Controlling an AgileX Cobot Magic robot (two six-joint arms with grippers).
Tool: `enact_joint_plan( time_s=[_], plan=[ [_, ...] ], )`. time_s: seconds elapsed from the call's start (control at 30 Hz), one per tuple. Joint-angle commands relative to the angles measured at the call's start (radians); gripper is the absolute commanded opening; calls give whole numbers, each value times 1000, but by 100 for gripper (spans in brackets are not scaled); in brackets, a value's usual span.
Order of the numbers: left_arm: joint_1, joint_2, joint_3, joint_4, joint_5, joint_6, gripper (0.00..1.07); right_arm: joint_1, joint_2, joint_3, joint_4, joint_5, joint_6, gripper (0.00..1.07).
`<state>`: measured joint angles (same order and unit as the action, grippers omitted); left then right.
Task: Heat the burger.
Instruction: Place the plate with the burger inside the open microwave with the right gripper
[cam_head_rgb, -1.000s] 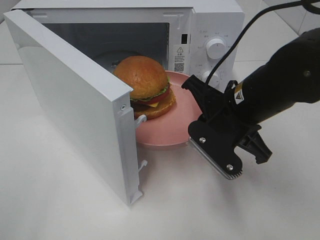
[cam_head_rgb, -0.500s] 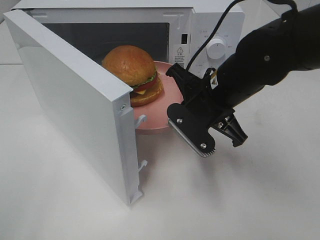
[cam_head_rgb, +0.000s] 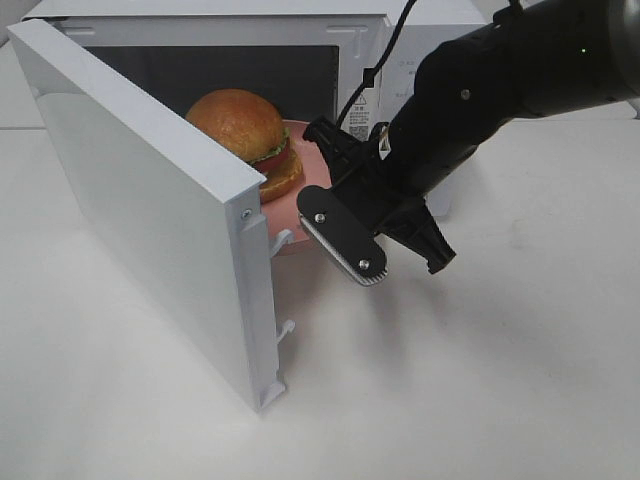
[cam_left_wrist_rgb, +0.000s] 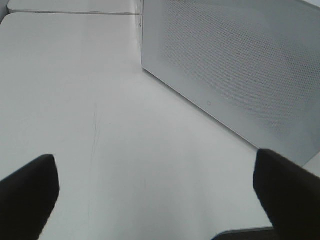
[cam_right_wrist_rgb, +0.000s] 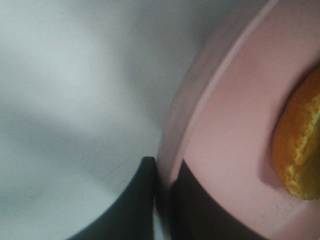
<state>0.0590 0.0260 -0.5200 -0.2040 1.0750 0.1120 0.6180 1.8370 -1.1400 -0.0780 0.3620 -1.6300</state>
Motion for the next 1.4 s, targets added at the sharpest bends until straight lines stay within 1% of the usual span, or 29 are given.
enact_joint_plan(
  time_s=[0.03, 0.07, 0.1, 0.3, 0.47, 0.57, 0.6, 0.67, 0.83, 0.87, 0.97, 1.03, 1.1, 1.2, 1.23, 1.27, 1.3, 1.37, 1.4],
  plan=[
    [5, -2, 4, -10, -3, 3, 98, -4, 10, -52, 4, -45, 36, 0],
    [5, -2, 4, -10, -3, 3, 98, -4, 10, -52, 4, -45, 36, 0],
    [5, -2, 4, -10, -3, 3, 98, -4, 24, -77, 4, -37, 44, 0],
    [5, -2, 4, -10, -3, 3, 98, -4, 63, -135, 5, -25, 57, 0],
    [5, -2, 4, -10, -3, 3, 98, -4, 106, -205, 5, -23, 84, 0],
    [5, -2, 4, -10, -3, 3, 98, -4, 121, -223, 5, -20, 84, 0],
    [5, -2, 4, -10, -3, 3, 98, -4, 138, -248, 5, -5, 89, 0],
    [5, -2, 4, -10, -3, 3, 98, -4, 147, -261, 3, 0, 97, 0],
    [5, -2, 4, -10, -3, 3, 98, -4, 199, -334, 1, 2, 126, 0],
    [5, -2, 4, -10, -3, 3, 98, -4, 199, -334, 1, 2, 126, 0],
    [5, -2, 4, -10, -3, 3, 98, -4, 237, -386, 1, 11, 133, 0],
    [5, -2, 4, -9, -3, 3, 98, -4, 244, -396, 1, 15, 133, 0],
    [5, -2, 4, -9, -3, 3, 98, -4, 284, -451, -4, 32, 164, 0],
    [5, -2, 4, -9, -3, 3, 98, -4, 293, -464, -9, 38, 175, 0],
    [5, -2, 4, -9, -3, 3, 98, -4, 315, -502, -26, 53, 201, 0],
    [5, -2, 4, -9, -3, 3, 98, -4, 315, -502, -26, 53, 201, 0],
    [5, -2, 4, -9, -3, 3, 98, -4, 334, -532, -33, 60, 220, 0],
    [5, -2, 4, -9, -3, 3, 98, -4, 343, -542, -33, 60, 224, 0],
    [5, -2, 4, -9, -3, 3, 98, -4, 359, -564, -33, 63, 226, 0]
  ],
)
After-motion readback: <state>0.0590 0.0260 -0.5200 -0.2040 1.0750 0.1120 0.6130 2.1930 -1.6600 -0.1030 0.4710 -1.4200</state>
